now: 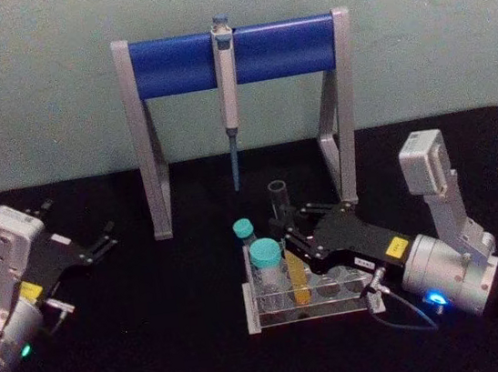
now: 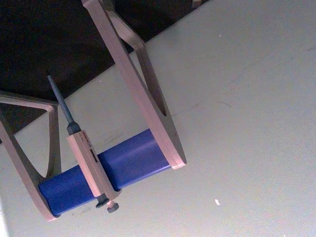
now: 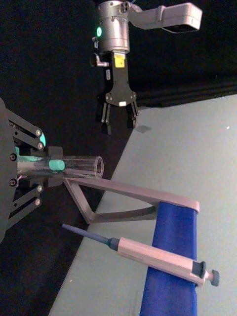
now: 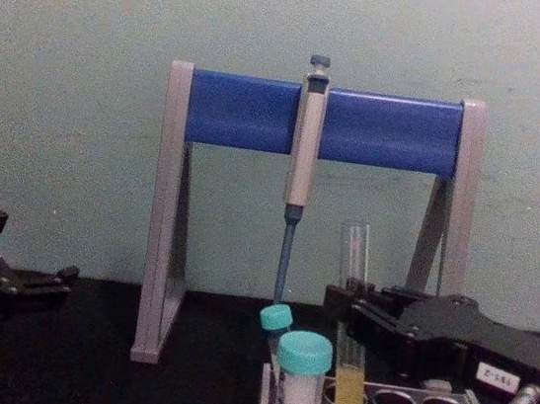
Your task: Pick up the test tube from the test tube rack, shake it, then place it back into the test tube rack.
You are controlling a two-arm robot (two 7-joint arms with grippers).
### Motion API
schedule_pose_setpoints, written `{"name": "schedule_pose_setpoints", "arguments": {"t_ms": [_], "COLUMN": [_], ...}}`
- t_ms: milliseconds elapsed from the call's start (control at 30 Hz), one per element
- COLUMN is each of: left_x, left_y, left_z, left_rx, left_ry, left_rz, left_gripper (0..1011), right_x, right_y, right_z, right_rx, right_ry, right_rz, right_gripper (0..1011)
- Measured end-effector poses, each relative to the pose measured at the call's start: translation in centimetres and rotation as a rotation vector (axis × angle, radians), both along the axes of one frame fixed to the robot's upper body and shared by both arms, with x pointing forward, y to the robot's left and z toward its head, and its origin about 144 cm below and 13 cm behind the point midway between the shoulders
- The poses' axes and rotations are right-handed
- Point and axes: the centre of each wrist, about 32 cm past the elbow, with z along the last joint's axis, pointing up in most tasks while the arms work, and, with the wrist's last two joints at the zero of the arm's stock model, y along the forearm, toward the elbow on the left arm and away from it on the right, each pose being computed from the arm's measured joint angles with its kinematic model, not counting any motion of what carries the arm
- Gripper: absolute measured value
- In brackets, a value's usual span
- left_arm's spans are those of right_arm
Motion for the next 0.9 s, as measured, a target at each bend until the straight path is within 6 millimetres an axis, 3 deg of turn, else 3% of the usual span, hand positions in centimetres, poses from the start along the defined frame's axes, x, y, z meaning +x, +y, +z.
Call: {"name": "schedule_pose_setpoints", "arguments": {"t_ms": [400,900], "left_x": [0.0,0.0], "left_y": [0.0,0.0], "left_z": [0.0,0.0], "left_rx": [0.000,0.000], "left_ry": [0.000,0.000], "left_rz": [0.000,0.000], "left_gripper": [1001,1001], "right_x": [-1.0,-1.2], "right_y": [-0.9,-0.8], "right_z": [-0.6,1.5], "right_rx": [0.049,0.105], "right_ry": [-0.015,-0.076], "right_rz": [-0.027,-0.009], "right_gripper": [223,223]}}
